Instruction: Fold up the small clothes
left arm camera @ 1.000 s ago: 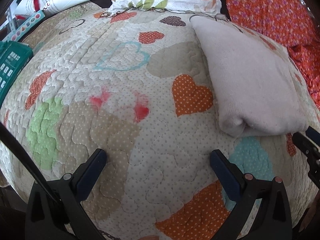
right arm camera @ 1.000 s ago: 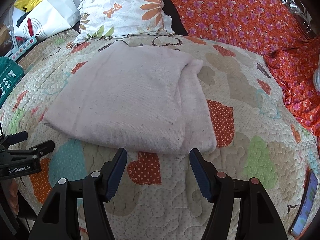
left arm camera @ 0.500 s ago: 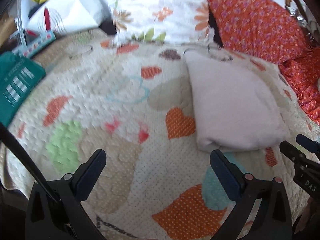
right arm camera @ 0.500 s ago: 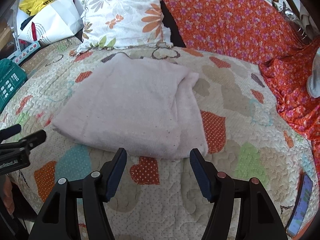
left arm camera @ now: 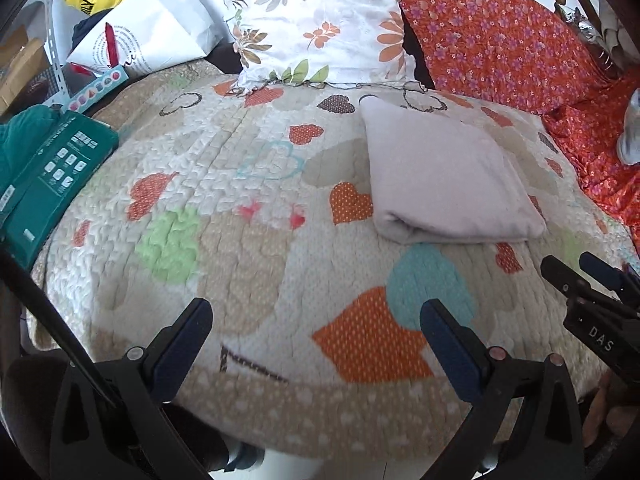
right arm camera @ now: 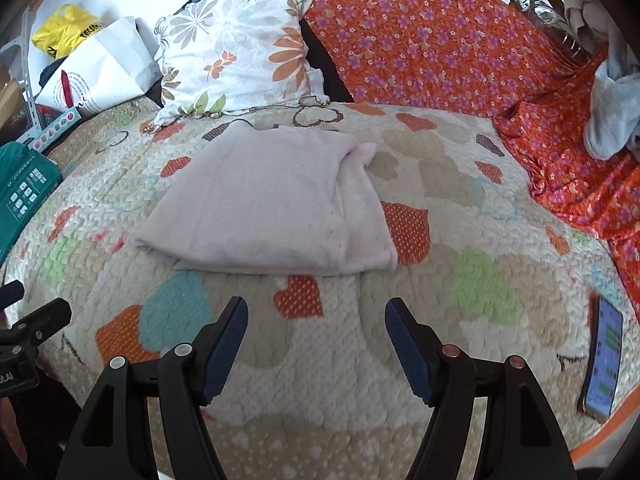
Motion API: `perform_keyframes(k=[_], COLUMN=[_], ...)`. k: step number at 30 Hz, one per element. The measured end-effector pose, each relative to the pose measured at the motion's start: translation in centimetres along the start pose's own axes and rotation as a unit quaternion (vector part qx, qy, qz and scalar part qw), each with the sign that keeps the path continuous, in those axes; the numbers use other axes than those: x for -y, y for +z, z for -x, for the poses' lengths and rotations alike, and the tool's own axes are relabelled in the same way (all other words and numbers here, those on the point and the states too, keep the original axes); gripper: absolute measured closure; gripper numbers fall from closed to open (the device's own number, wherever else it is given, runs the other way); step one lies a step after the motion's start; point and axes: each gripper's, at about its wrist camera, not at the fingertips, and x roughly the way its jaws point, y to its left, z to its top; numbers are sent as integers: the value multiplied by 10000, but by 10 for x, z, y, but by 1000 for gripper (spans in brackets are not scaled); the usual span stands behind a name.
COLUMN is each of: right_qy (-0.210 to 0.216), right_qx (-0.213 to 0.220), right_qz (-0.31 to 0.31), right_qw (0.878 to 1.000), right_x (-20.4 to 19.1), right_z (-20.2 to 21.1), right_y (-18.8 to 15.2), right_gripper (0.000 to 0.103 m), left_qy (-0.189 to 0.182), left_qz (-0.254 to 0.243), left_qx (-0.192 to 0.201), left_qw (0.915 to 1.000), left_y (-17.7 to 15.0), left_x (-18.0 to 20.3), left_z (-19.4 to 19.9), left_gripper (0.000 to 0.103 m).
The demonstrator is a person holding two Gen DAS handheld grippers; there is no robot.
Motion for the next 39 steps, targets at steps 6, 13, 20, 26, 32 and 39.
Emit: perform_keyframes(k=[6,13,20,26,32,39], right_qy=[63,40,4,-3,-39,21], right_qx=[204,524,316,74,1,-107], right_qz=[-54,-83,-292,-267,-114,38], right_qw=[9998,9986,9991,9996,9999,9999], right_x=[-9,-17,-9,-4,-9,-18], right_z=[32,63,48,36,27,16], right_y=[-7,10,21,27,35,42], right_gripper=[27,24,23,23,23,23], left_qy=[27,-91,-77,-96,-79,-109], left_qz=[76,121,198,390,494,576], left_qx=[174,215,4,-111,-222,-361], left_qw=[9998,9997,9998,9991,9985,9976], left_y=[-11,-6,4,13,22,29], left_x=[-4,-3,-4,-9,-12,-15], left_z=[34,51,39,30,19,7], left_gripper=[0,0,0,0,0,0])
